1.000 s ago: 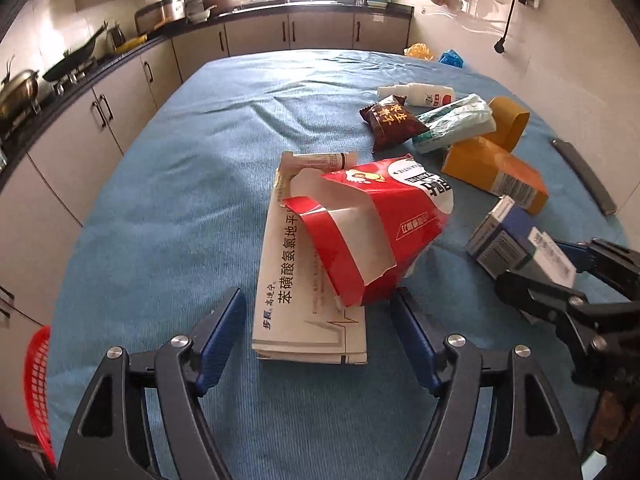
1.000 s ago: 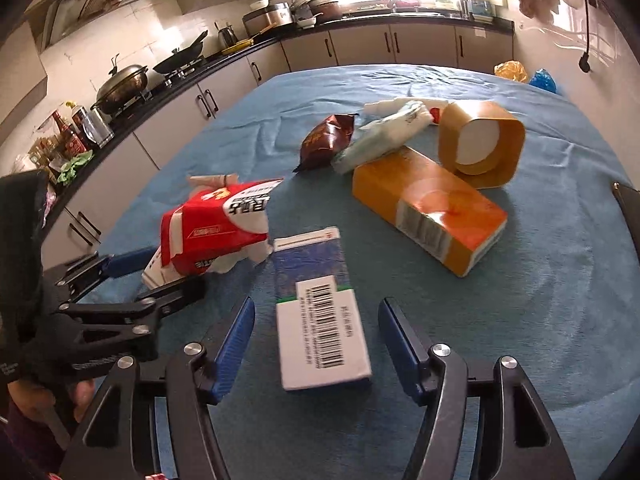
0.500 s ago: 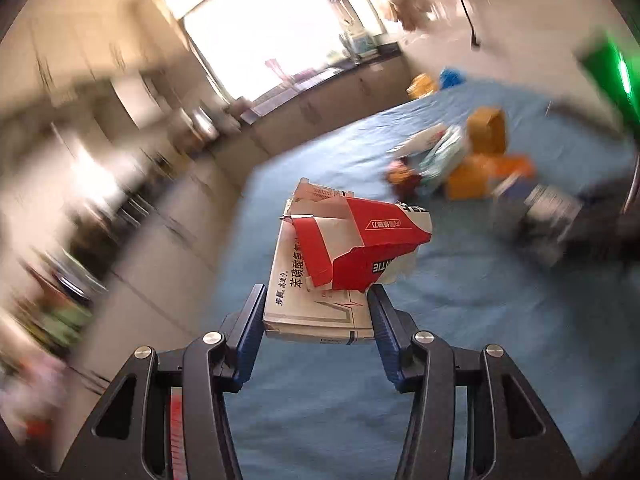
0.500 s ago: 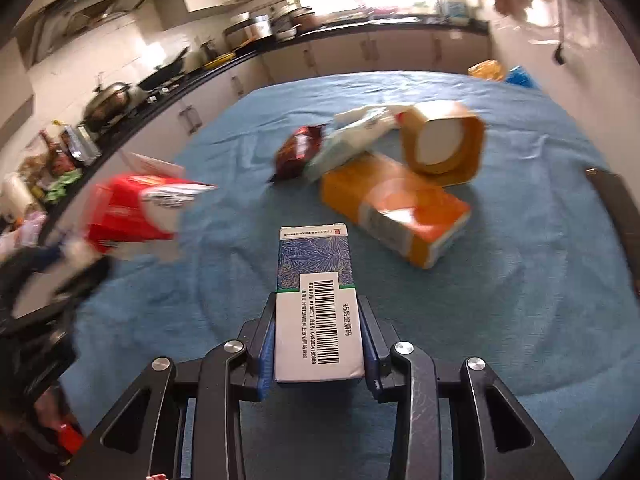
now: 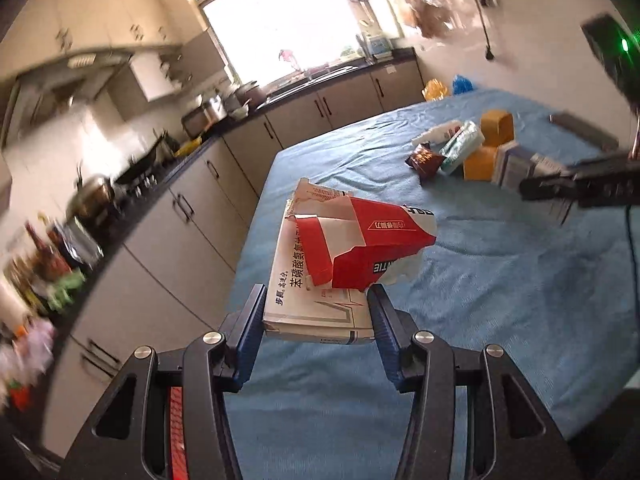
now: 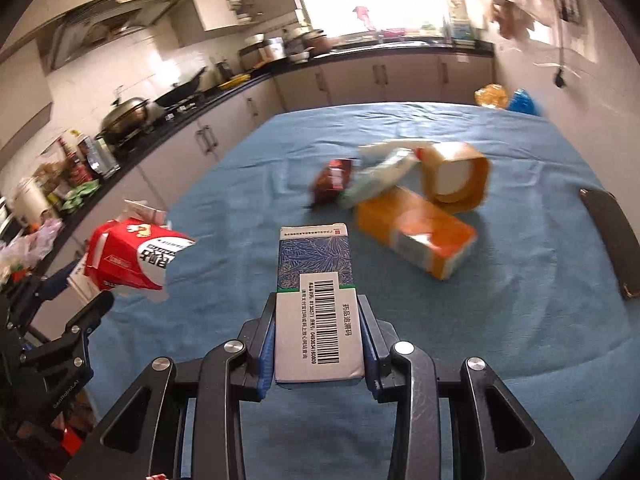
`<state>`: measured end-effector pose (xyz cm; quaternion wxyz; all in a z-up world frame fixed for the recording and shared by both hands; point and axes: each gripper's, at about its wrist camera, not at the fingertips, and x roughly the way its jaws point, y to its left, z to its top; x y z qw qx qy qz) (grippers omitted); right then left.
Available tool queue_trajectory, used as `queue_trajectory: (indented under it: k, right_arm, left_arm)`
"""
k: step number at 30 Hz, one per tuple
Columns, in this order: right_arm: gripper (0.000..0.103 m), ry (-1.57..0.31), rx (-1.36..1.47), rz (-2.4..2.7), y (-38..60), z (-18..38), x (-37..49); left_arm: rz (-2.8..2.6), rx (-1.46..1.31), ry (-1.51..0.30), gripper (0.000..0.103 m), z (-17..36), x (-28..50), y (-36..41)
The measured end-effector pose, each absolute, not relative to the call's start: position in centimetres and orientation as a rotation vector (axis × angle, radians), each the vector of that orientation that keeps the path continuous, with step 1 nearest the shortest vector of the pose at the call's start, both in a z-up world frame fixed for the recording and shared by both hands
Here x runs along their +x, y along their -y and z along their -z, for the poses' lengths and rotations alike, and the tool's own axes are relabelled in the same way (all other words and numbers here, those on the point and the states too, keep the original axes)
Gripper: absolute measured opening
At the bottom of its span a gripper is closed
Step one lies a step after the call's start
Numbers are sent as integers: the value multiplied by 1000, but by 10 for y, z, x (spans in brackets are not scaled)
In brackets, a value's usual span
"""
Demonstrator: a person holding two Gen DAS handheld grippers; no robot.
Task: Collect trash
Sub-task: 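Grasp the white-and-red carton with the left tool while the right tool grasps the white barcode box, then carry the carton and barcode box to the red basket and release both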
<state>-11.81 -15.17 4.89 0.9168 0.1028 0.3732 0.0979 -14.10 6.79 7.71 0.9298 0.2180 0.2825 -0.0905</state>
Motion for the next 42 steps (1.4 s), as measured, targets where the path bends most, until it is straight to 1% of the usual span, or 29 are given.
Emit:
queue_trajectory:
  k: [2,5,8,11,12,14,16,20,21,23,24,27,29,30,32,36,42]
  right_arm:
    - [38,-766,200,-241,135,-52,-119]
    - [38,-755,103,-211,113,-53,-120]
    - [38,-769,115,-263,103,-52,-119]
    - [38,-762,120,-248,99,-52,-117]
    - [38,-762,128,-244,100,-53,-117]
    - [38,-762,145,-226,103,-54,-116]
    - [38,-759,144,-215,105,-55,-118]
    - [38,-758,133,-208,107,-54,-120]
    - [38,-758,136,-208,108,-54,-120]
    - [38,-764,145,-203,109,-52,-117]
    - [38,-769,157,-203,110,-50,-115]
    - [38,-764,179,-197,113,-49,-114]
    - [38,-764,196,-182,120,-47,-113]
    - [38,-766,208,-173,124,-46,-114]
    - [38,-768,224,-156,132,-44,-115]
    - [38,-762,233,-147,143,-45,-121]
    - [38,-762,247,-200,135,-52,-121]
  left_arm:
    - [135,416,-578,50,-77,-143,-83]
    - [-48,618,-485,50,-67,-153,-83]
    - [101,593,-453,50,-73,-173,-81]
    - [-5,748,-386,50,-61,-176,-68]
    - [-37,761,-402,50,-56,-170,-68]
    - [98,613,-502,50,-65,-160,-81]
    - [217,473,-542,50,-76,-161,-91]
    - [356,276,-591,50,-84,-156,-111]
    - [347,245,-605,50,-83,-151,-115]
    - [201,380,-622,49,-70,-143,-103]
    - [245,379,-607,49,-74,-147,-99]
    - [447,189,-575,50,-103,-159,-100]
    - [422,56,-669,50,-101,-134,-116]
    - [419,-14,-749,50,-90,-119,-122]
    - [437,-95,-839,50,-72,-105,-130]
    - [410,-118,-829,50,-63,-109,-138]
    - [255,-122,-789,50,-72,-126,-184]
